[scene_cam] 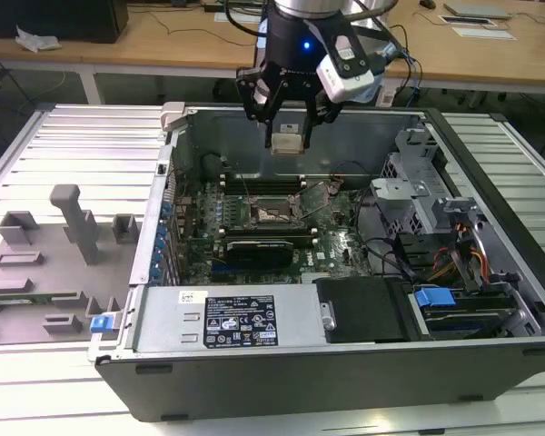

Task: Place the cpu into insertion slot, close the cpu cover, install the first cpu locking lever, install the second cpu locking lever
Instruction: 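Place the cpu into insertion slot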

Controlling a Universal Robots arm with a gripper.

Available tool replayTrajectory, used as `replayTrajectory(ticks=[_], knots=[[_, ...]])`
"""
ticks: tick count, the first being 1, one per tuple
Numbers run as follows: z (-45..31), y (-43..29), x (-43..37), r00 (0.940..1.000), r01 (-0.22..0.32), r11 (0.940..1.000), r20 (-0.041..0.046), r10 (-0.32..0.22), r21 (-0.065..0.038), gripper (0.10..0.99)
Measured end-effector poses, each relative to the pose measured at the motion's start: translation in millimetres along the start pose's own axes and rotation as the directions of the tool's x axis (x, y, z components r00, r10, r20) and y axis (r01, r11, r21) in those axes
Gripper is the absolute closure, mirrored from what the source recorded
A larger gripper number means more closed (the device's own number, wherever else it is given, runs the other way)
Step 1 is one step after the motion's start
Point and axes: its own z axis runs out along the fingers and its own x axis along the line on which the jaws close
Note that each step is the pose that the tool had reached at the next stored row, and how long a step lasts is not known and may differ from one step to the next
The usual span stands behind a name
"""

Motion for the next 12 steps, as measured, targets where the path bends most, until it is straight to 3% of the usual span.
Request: replayTrajectory(ticks=[4,6,11,12], knots=[[12.2,-1.1,1.0,1.0,0.003,1.0,0.0013,-0.003,0.0,0.545],[17.1,-1.5,1.0,0.9995,-0.032,0.9995,0.0052,0.032,0.0,0.545],[22.5,-2.0,0.9,0.9872,-0.158,0.9874,0.0163,0.158,-0.003,0.545],[23.0,-2.0,0.9,0.9826,-0.185,0.9828,0.0186,0.185,-0.004,0.545]])
